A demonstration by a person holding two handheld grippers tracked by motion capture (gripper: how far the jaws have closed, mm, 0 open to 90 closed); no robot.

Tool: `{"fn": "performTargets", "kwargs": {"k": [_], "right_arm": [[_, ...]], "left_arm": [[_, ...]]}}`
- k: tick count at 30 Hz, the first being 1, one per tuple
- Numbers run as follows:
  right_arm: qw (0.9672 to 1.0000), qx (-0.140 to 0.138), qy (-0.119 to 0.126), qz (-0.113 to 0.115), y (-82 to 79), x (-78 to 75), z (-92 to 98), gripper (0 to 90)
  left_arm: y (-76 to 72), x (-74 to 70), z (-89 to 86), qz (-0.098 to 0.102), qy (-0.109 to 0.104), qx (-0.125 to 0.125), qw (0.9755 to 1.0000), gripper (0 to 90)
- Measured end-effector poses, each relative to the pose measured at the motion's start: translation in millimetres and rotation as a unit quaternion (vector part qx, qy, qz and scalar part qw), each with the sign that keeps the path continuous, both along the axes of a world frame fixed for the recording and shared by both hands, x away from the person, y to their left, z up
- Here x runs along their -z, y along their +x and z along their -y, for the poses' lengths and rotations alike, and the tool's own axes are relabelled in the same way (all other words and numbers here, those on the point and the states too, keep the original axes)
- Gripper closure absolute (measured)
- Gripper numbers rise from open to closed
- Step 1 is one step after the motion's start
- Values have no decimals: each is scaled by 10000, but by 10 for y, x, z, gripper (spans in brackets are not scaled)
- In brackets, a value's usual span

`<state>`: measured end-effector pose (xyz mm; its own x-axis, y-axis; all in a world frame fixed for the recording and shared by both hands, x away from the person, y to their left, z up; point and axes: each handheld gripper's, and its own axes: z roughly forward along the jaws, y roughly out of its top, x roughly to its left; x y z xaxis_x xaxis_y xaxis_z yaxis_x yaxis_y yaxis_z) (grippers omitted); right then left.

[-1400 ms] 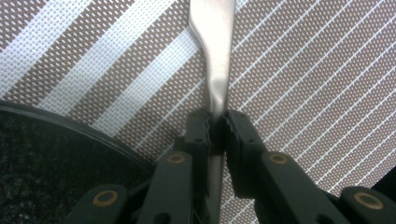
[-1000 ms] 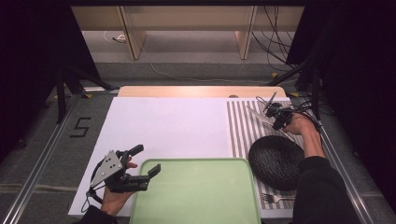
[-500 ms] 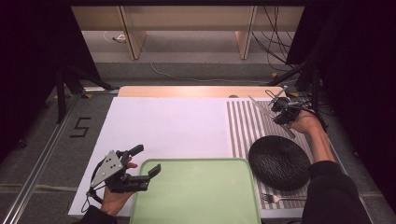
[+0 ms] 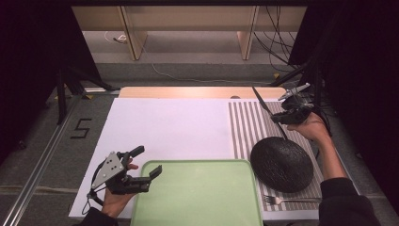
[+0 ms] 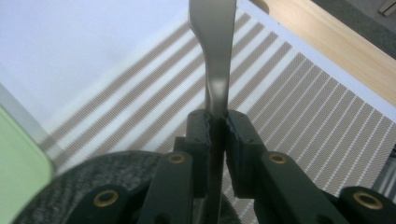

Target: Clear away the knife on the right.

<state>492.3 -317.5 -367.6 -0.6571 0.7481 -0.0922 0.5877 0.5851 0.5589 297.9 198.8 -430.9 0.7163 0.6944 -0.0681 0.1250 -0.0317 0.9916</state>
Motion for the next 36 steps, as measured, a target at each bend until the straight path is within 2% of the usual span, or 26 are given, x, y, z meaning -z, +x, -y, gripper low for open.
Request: {"fn": "performTargets", "kwargs": {"k": [2, 5, 8, 13, 16, 21, 24, 26, 36], "right_arm": [[9998, 28, 211, 68, -69, -13, -6, 807], [9992, 63, 392, 102, -152, -11, -22, 807], [9976, -22, 680, 127, -231, -6, -25, 807], [9948, -119, 993, 167, -367, -23, -41, 807], [9937, -133, 1093, 221, -467, -37, -87, 807], [9891, -227, 1429, 285, -610, -33, -147, 807], [9872, -326, 1521, 338, -680, -55, -192, 807], [9873, -349, 1484, 448, -726, -69, -223, 807], [9825, -470, 1746, 439, -923, -84, -327, 807]], "left_arm": [[-1, 1, 0, -1, -7, -3, 10000, 98], [0, 1, -2, -8, -7, -7, 10000, 98], [3, 2, -3, -18, -16, -12, 10000, 98], [5, 5, -5, -22, -19, -20, 10000, 98], [7, 6, -7, -26, -27, -24, 10000, 98], [7, 7, -6, -24, -23, -30, 10000, 98], [6, 4, -8, -18, -21, -22, 10000, 98], [3, 1, -8, -9, -17, -20, 10000, 98], [-4, -2, -7, 13, -9, -16, 10000, 98]]}}
